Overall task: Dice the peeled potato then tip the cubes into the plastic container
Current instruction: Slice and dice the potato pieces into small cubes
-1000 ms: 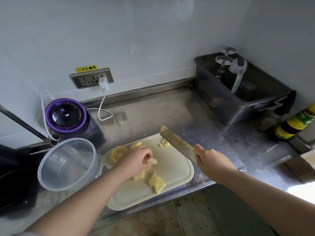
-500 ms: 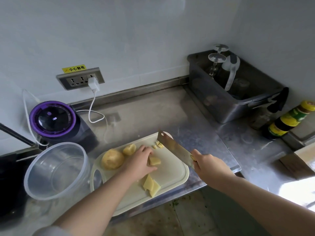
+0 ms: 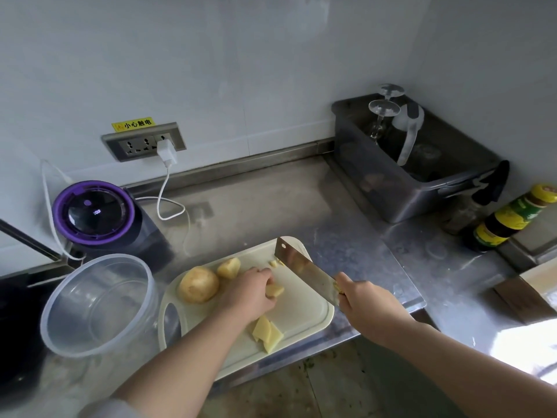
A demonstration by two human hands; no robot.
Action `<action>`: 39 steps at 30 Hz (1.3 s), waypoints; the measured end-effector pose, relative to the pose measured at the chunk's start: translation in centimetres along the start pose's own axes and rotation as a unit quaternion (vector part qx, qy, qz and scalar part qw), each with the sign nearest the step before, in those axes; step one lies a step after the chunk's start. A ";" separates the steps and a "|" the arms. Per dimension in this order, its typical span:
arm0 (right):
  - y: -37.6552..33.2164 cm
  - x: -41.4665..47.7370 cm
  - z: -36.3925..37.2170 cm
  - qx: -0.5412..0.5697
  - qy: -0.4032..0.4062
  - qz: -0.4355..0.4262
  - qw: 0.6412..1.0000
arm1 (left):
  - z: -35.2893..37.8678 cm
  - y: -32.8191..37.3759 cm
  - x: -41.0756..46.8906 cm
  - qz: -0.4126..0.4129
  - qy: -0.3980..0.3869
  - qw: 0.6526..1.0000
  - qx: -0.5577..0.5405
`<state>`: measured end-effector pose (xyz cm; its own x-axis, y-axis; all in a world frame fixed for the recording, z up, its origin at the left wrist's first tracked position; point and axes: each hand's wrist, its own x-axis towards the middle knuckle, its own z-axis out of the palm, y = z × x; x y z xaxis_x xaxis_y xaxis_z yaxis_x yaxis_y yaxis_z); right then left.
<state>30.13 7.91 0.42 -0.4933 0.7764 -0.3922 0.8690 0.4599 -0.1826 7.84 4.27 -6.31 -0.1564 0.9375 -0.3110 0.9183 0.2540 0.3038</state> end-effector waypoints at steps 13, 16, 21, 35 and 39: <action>-2.1 -0.7 2.7 0.013 -0.029 -0.005 0.999 | 0.7 0.5 -1.7 -0.087 0.038 0.995 0.017; -2.6 -0.4 3.1 0.020 -0.035 0.003 0.999 | 0.9 0.9 -1.6 -0.112 0.046 0.993 -0.007; -3.6 1.0 2.9 0.026 -0.040 0.002 0.999 | 1.2 1.7 -1.2 -0.154 0.081 0.984 -0.032; -3.6 1.3 1.6 0.007 -0.006 -0.008 1.000 | -3.3 -1.8 -1.8 -0.107 -0.035 0.975 -0.193; -3.5 0.9 0.9 0.005 0.011 -0.011 1.000 | -4.1 -3.9 -3.7 -0.053 -0.070 0.992 -0.095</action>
<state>26.69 6.59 -0.12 -0.5133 0.7756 -0.3674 0.8580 0.4735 -0.1992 3.34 0.76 -2.68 -0.1840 0.8637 -0.4691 0.8116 0.4027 0.4232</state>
